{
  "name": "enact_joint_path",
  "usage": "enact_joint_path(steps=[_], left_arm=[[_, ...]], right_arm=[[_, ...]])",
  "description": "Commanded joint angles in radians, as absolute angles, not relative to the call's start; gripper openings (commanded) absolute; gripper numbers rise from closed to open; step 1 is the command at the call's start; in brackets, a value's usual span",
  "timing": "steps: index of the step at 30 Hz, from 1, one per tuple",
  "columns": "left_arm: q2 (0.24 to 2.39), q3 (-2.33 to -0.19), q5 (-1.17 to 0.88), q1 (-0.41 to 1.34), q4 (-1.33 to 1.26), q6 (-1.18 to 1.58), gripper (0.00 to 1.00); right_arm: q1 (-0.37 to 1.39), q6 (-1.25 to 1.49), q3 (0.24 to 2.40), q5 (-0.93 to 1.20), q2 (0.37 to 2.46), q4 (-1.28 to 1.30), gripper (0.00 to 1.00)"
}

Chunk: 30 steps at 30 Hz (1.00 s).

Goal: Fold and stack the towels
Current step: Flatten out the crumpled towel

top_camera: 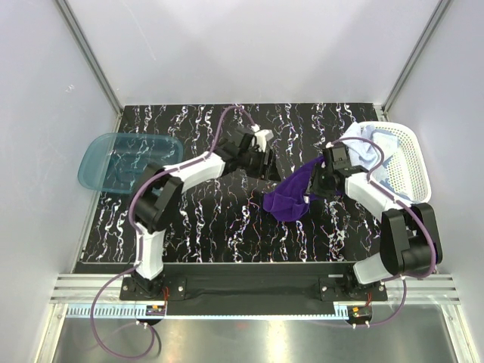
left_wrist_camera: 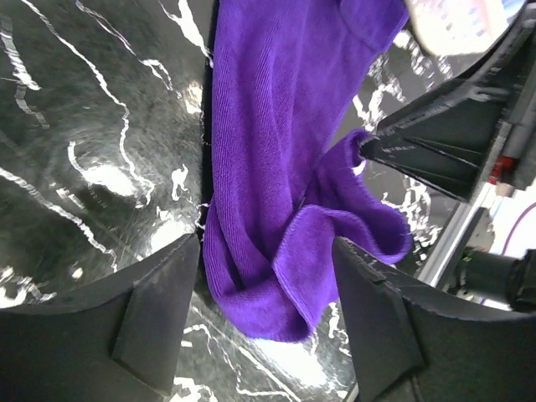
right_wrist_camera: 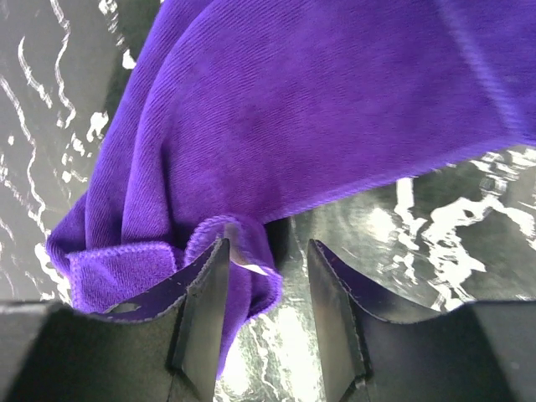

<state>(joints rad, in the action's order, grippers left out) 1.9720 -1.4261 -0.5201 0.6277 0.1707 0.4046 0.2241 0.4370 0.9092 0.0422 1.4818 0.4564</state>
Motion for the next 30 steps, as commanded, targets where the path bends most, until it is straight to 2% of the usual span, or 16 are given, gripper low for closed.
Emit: enact_joint_path(steps=[1, 4, 5, 15, 21, 25, 29, 30], left_arm=[[2.026, -1.468, -0.563, 0.653, 0.173, 0.339, 0.67], [2.052, -1.467, -0.589, 0.669, 0.172, 0.327, 0.62], [2.059, -1.468, -0.598, 0.672, 0.172, 0.325, 0.58], [2.065, -1.42, -0.62, 0.68, 0.158, 0.328, 0.56], [2.075, -1.424, -0.632, 0.683, 0.156, 0.331, 0.47], [2.079, -1.424, -0.643, 0.683, 0.158, 0.337, 0.35], [2.077, -1.422, -0.657, 0.683, 0.16, 0.341, 0.17], [2.074, -1.424, -0.658, 0.683, 0.16, 0.341, 0.13]], right_arm=[[0.224, 0.388, 0.871, 0.15, 1.436, 0.319, 0.49], [0.216, 0.38, 0.848, 0.163, 1.431, 0.292, 0.49], [0.213, 0.377, 0.841, 0.166, 1.434, 0.281, 0.48], [0.195, 0.374, 0.802, 0.207, 1.437, 0.215, 0.43], [0.19, 0.371, 0.808, 0.21, 1.436, 0.206, 0.42], [0.187, 0.371, 0.81, 0.216, 1.445, 0.19, 0.41], [0.187, 0.373, 0.808, 0.225, 1.463, 0.187, 0.38], [0.187, 0.373, 0.808, 0.227, 1.463, 0.184, 0.35]])
